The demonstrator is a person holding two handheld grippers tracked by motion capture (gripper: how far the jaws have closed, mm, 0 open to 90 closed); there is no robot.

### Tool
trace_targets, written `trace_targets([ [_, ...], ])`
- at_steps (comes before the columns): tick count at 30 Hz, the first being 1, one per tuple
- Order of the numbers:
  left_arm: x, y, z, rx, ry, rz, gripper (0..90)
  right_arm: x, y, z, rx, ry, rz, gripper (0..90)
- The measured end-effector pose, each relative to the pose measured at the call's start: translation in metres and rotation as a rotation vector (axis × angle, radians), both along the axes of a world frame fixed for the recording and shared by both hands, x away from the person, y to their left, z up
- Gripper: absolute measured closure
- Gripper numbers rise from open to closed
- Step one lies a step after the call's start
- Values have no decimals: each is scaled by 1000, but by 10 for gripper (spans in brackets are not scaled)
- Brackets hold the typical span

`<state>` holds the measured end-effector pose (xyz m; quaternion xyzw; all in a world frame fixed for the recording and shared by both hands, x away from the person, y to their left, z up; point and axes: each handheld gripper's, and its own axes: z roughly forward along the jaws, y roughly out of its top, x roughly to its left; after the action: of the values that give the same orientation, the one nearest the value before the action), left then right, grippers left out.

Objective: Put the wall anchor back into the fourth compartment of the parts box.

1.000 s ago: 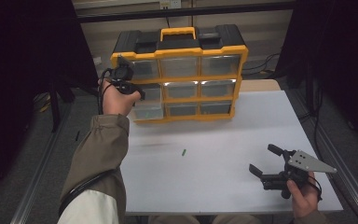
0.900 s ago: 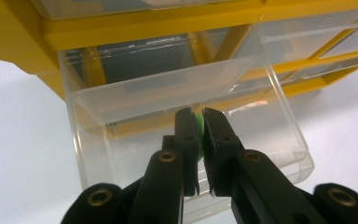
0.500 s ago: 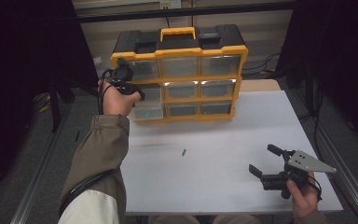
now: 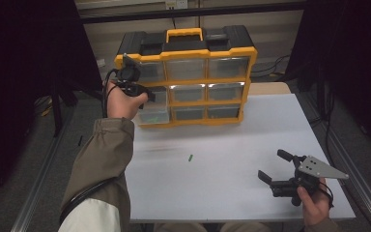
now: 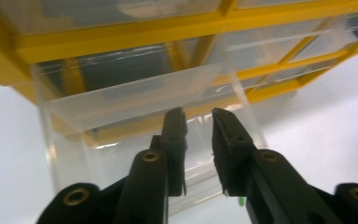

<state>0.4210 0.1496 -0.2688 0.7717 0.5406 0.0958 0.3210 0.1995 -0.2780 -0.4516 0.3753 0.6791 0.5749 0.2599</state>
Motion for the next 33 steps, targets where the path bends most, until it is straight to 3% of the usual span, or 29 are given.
trace_targets([
  [3,-1,-2,3,0,1,-22,713,0,0,0,-2,-1,0,0],
  [6,-2,-6,3,-45,-4,-14,672,0,0,0,-1,-1,0,0],
  [7,-2,-5,4,-33,5,-41,666,0,0,0,-2,0,-1,0],
  [9,-4,-8,5,-54,-1,-32,646,0,0,0,-3,-1,1,0],
  [10,-4,-7,6,-40,0,-54,642,0,0,0,-3,-1,0,0],
  [13,-5,-11,6,-61,1,-58,612,0,0,0,-4,-1,0,0],
  [19,-7,-15,8,-65,6,-113,525,0,0,0,-4,-1,0,0],
  [22,-8,-18,8,-73,-7,-112,495,0,0,0,-4,-2,1,0],
  [29,-10,-22,7,-108,7,-152,424,0,0,0,-3,0,1,0],
  [30,-10,-22,7,-97,10,-165,421,0,0,0,-3,1,1,0],
  [33,-12,-25,7,-114,3,-161,384,0,0,0,-4,-1,1,0],
])
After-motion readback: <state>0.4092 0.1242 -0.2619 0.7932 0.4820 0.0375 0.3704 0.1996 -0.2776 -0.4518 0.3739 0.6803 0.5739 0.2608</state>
